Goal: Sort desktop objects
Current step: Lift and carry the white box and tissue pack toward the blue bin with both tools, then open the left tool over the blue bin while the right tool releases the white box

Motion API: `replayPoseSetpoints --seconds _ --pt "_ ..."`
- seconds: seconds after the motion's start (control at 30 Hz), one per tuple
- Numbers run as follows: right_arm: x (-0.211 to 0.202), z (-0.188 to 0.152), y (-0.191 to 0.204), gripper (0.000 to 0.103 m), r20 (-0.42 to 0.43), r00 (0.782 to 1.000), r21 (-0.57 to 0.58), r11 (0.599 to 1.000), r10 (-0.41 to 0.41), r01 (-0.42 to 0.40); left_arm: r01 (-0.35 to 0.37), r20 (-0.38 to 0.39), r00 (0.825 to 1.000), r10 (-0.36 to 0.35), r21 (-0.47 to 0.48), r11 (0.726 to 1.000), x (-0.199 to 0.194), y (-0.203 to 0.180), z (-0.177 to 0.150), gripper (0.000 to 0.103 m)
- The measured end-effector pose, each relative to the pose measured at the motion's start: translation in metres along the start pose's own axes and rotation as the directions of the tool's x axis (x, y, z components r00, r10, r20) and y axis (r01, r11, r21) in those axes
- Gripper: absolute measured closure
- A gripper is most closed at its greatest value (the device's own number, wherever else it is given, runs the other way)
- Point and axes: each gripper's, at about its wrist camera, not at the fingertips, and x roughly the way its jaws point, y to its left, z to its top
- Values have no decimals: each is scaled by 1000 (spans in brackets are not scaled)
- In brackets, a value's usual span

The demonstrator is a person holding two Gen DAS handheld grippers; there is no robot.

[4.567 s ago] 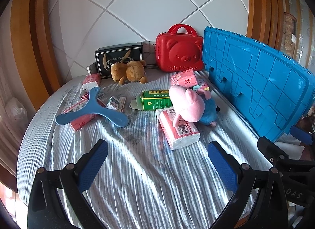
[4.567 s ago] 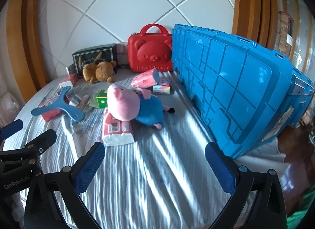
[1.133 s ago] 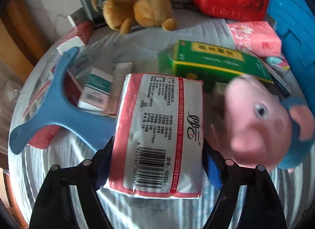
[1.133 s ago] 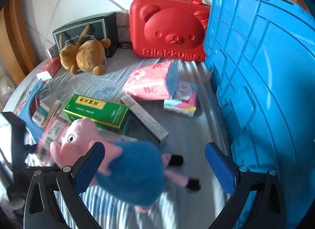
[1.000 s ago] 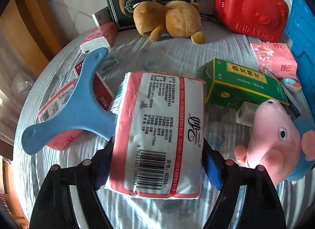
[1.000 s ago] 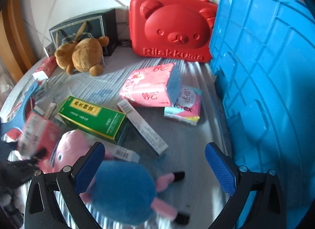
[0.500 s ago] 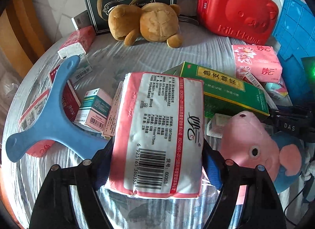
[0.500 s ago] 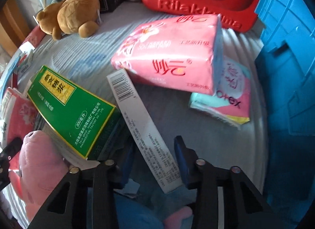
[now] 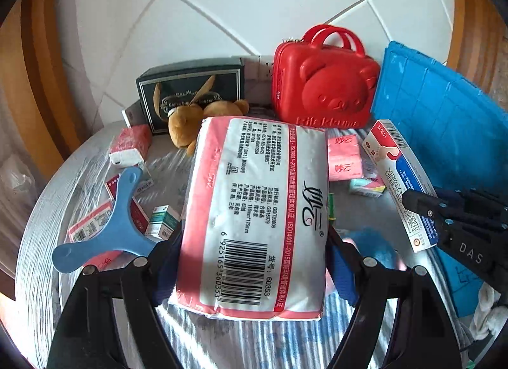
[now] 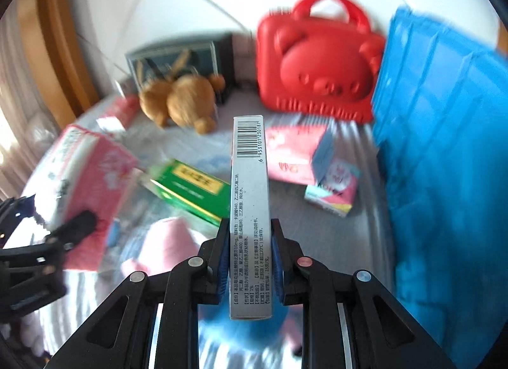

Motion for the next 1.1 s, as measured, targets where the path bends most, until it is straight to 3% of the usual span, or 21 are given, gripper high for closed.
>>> replayPoseSetpoints --seconds 0.17,0.33,0.57,0.7,0.77,0.9,1.1 --pt "-70 -11 4 81 105 994 21 1000 -24 22 31 89 995 -34 24 999 -54 -25 2 24" --pt "-142 -24 -2 81 219 972 45 996 -86 78 94 178 978 -108 88 992 -104 -65 9 24" --pt "-239 -39 -56 81 362 903 153 970 -233 189 178 259 941 -216 162 971 -151 -144 29 24" --pt "-277 -50 -104 81 383 864 220 941 -327 259 219 269 925 -268 198 955 -166 -200 42 24" --pt "-286 -55 -130 81 377 855 243 928 -357 281 240 259 921 -291 210 948 -170 -231 49 24" --pt "-299 -67 -185 81 343 848 274 907 -404 321 272 245 913 -327 234 934 -181 -292 57 24" --pt "-297 -83 -253 81 271 868 285 896 -416 341 274 187 928 -322 242 931 -169 -367 62 23"
